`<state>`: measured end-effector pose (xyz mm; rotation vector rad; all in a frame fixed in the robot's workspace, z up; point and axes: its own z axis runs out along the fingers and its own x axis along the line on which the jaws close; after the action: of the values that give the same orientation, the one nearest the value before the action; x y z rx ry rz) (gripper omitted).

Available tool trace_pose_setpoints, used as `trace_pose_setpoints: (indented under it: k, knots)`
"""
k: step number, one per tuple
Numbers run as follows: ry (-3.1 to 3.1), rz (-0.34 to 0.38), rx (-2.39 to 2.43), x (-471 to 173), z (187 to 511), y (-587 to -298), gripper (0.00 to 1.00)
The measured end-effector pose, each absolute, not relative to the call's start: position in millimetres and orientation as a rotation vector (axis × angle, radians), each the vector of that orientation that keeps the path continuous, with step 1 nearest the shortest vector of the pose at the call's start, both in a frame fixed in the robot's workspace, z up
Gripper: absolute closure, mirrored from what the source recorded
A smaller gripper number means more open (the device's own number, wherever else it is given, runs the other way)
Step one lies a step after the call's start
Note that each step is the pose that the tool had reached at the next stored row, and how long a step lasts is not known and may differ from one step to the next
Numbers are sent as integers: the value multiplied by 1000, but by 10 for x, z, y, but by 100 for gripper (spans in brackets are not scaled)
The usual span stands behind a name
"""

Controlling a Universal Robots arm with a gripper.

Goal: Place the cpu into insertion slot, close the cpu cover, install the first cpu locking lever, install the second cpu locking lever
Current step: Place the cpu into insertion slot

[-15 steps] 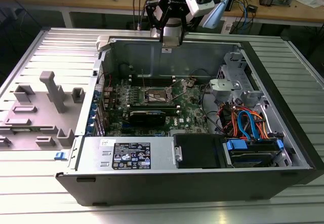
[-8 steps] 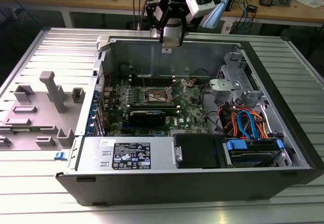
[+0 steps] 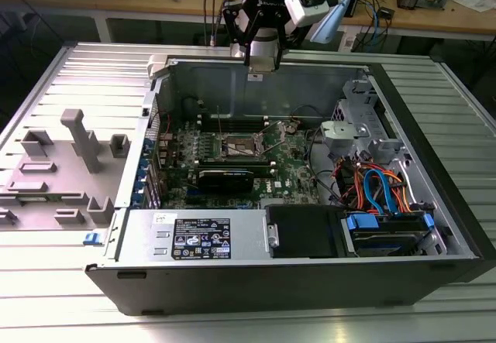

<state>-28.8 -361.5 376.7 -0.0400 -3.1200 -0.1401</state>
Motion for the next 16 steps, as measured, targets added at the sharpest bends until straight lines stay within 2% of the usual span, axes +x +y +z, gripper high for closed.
trace_pose_setpoints:
  k: [16]
  knots:
    - [-3120,-140,-40,-289,3767,-3704,46]
